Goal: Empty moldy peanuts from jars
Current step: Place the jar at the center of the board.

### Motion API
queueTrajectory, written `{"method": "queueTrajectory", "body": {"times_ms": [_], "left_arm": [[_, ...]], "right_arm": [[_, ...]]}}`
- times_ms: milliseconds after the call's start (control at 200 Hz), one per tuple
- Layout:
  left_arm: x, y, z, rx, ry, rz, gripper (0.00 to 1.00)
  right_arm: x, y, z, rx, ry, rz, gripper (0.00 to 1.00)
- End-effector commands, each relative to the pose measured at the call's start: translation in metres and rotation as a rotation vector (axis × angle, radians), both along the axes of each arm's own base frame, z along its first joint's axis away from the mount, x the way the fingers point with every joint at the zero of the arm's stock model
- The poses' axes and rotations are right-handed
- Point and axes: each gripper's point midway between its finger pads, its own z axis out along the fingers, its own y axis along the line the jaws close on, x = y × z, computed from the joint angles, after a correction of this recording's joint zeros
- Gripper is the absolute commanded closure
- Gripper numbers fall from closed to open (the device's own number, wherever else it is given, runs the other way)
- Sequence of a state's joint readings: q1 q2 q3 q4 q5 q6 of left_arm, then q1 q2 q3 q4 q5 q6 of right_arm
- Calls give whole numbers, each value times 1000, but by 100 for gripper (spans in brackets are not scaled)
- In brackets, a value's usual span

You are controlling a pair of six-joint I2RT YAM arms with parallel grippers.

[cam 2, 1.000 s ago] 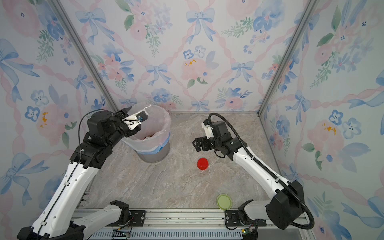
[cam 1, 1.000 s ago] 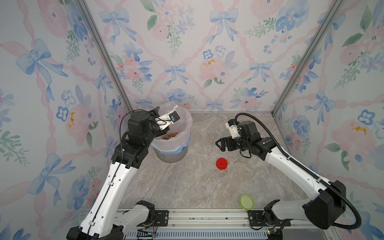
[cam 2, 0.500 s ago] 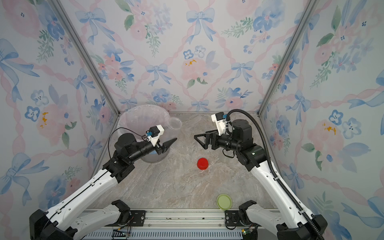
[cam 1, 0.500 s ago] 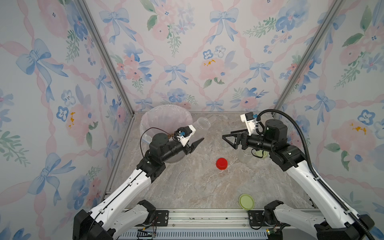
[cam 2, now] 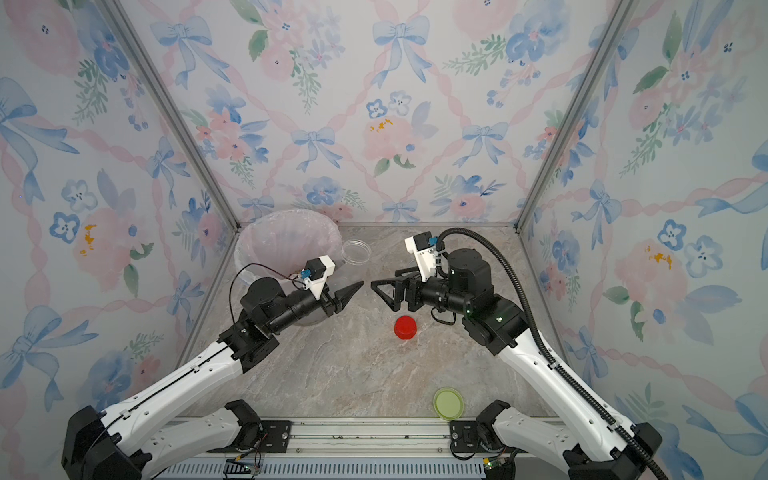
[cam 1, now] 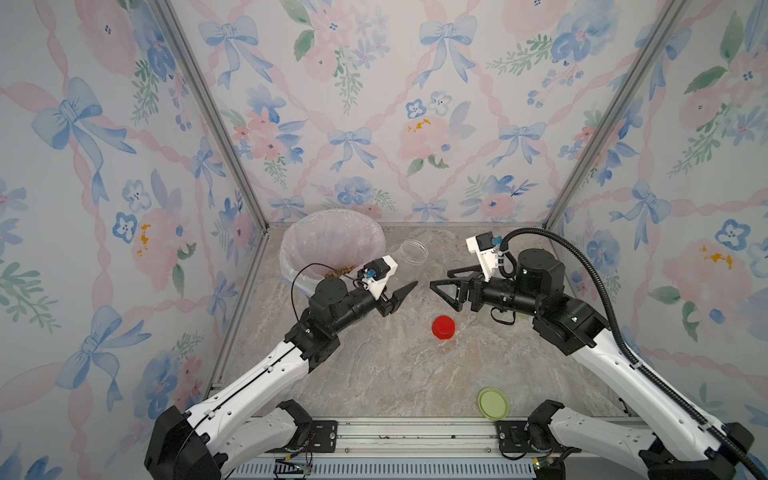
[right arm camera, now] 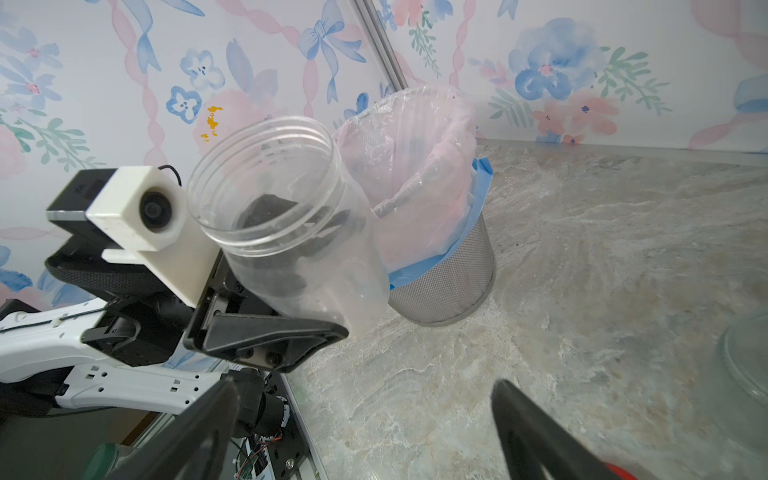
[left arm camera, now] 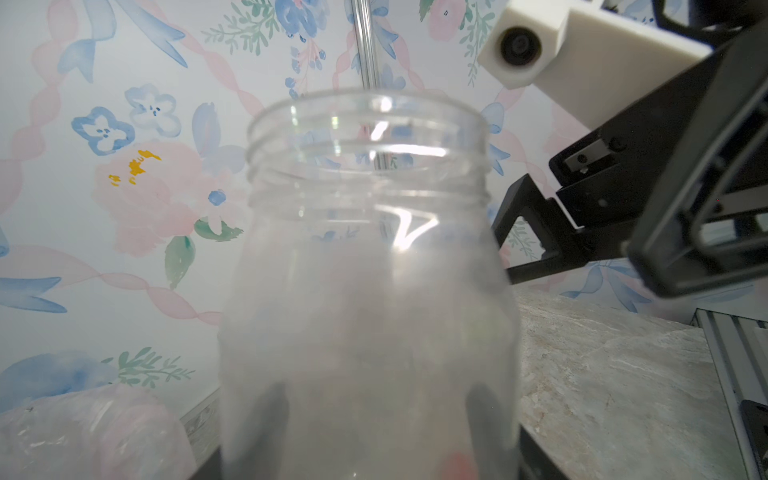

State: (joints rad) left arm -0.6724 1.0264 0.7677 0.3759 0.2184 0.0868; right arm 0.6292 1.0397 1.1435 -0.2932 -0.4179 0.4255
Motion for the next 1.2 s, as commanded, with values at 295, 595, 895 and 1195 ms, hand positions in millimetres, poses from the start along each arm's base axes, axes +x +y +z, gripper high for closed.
{"method": "queueTrajectory", "body": {"times_ms": [295,595,895,1195], "left_arm": [[-4,-27,-5,-15,11,-40,100],[-9,-31,-5,-15,7,-58,100],[-14,-40,-11,-6,20,-90,99],[-16,-43,-12,-4,20,-91,98]], "right_arm": [[-1,25,22,19,-89,44,3],[6,37,17,10,-89,50,2],[12,44,14,28,-91,38,2],[19,52,-5,-25,-64,34,0]]}}
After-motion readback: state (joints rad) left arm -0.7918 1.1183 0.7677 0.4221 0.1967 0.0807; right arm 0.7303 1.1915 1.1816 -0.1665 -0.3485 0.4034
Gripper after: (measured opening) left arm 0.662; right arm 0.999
